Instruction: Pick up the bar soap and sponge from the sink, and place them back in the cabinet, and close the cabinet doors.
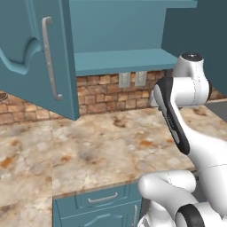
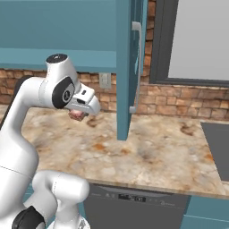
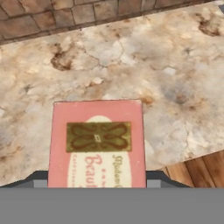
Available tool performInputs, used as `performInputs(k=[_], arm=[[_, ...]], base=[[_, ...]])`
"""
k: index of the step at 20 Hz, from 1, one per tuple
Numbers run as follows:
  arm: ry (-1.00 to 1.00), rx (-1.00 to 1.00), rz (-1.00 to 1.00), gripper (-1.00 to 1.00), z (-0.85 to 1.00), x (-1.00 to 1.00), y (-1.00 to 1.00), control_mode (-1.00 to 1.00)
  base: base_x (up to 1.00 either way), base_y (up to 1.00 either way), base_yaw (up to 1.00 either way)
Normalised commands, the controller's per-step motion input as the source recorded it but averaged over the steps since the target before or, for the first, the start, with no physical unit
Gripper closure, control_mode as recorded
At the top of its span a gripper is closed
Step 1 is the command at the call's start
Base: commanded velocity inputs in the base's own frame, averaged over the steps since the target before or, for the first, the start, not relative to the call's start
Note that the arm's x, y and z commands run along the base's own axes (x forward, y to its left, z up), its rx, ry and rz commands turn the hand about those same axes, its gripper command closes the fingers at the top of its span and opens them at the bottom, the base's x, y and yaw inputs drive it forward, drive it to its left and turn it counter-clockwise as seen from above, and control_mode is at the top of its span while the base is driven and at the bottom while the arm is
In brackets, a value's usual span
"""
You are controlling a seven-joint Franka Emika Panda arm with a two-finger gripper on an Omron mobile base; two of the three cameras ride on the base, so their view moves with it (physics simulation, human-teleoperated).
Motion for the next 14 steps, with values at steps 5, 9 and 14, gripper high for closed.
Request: performInputs(k=[5, 9, 14], arm=[[-0.13, 0.00, 0.00, 1.00, 0.48, 0.02, 0.24, -1.00], [-0.19, 0.00, 0.00, 1.00, 0.50, 0.08, 0.11, -1.00], [-0.16, 0.00, 0.00, 1.00, 0.36, 0.32, 0.00, -1.00]], base=[[0.00, 0.00, 0.00], [0.00, 0.00, 0.00], [0.00, 0.00, 0.00]])
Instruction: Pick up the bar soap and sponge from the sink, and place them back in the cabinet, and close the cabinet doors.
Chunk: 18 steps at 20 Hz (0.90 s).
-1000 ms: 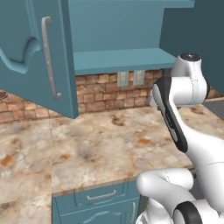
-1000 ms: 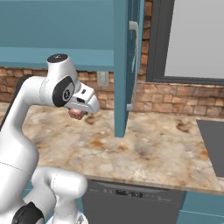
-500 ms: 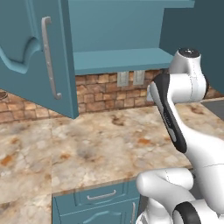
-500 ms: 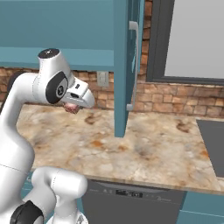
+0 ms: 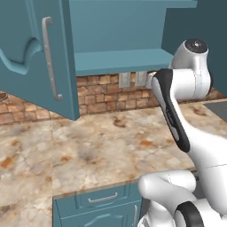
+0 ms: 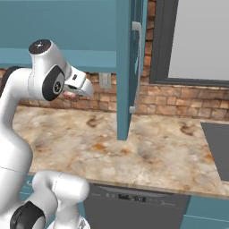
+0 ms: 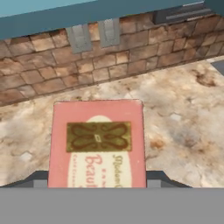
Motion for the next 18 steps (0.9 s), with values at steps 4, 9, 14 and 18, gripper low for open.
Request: performInputs(k=[4, 9, 14, 18], arm=[[-0.11, 0.00, 0.00, 1.00, 0.35, 0.39, 0.00, -1.00], [-0.07, 0.00, 0.00, 1.00, 0.36, 0.20, 0.00, -1.00], [0.00, 0.00, 0.04, 1.00, 0.37, 0.07, 0.00, -1.00], [-0.02, 0.00, 0.14, 1.00, 0.33, 0.04, 0.00, -1.00]], base=[[0.00, 0.00, 0.00], [0.00, 0.00, 0.00], [0.00, 0.00, 0.00], [0.00, 0.00, 0.00]])
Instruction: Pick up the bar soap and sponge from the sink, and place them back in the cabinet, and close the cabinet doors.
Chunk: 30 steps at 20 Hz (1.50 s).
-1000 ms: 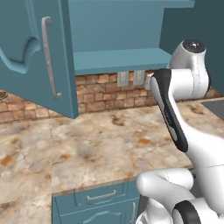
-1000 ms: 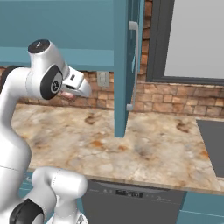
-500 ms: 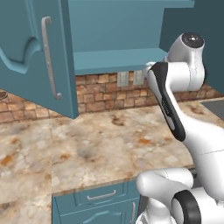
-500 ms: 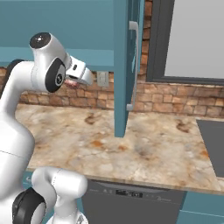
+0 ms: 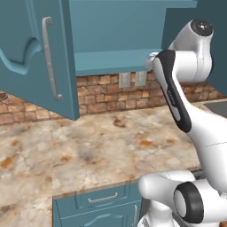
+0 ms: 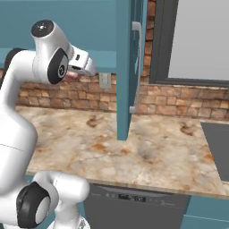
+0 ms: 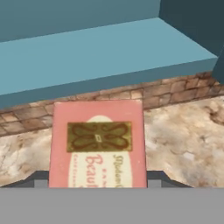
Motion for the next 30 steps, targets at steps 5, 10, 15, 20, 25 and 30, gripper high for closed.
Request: performInputs(k=[5, 10, 15, 20, 25, 30], arm=[[-0.01, -0.01, 0.15, 1.00, 0.21, 0.05, 0.00, -1.00], [-0.10, -0.06, 0.11, 1.00, 0.03, 0.22, 0.00, -1.00], [-0.13, -0.07, 0.09, 1.00, 0.01, 0.42, 0.00, -1.00], [-0.06, -0.05, 0.05, 1.00, 0.00, 0.69, 0.00, -1.00], [0.00, 0.00, 0.01, 1.00, 0.00, 0.81, 0.00, -1.00], [0.00, 0.00, 0.00, 1.00, 0.00, 0.78, 0.00, -1.00]], base=[[0.00, 0.00, 0.00], [0.00, 0.00, 0.00], [0.00, 0.00, 0.00], [0.00, 0.00, 0.00], [0.00, 0.00, 0.00], [0.00, 0.00, 0.00]])
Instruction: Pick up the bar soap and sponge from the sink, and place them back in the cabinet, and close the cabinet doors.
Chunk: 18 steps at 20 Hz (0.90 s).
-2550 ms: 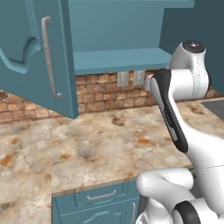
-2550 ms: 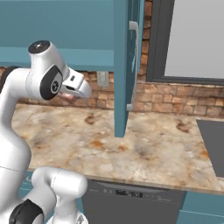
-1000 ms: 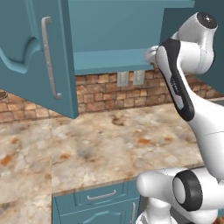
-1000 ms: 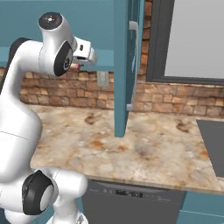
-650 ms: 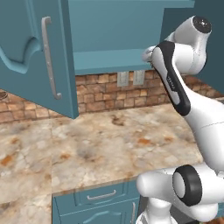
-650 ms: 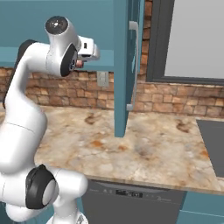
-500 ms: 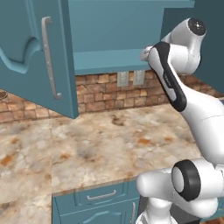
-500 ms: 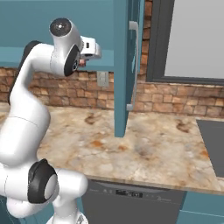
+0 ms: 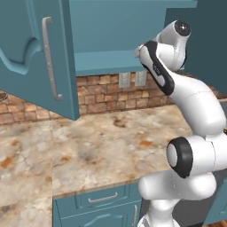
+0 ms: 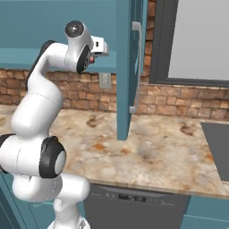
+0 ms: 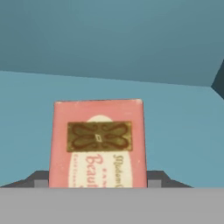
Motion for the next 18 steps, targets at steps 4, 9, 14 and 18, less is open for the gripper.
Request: performInputs(k=[4, 9, 14, 18], arm=[[0.00, 0.00, 0.00, 1.00, -0.01, 0.65, 0.00, -1.00], [0.00, 0.00, 0.00, 1.00, -0.12, 0.52, 0.00, -1.00], [0.00, 0.00, 0.00, 1.00, -0.18, 0.40, 0.00, -1.00], [0.00, 0.00, 0.00, 1.00, -0.13, 0.34, 0.00, -1.00]], base=[[0.00, 0.00, 0.00], [0.00, 0.00, 0.00], [0.00, 0.00, 0.00], [0.00, 0.00, 0.00]])
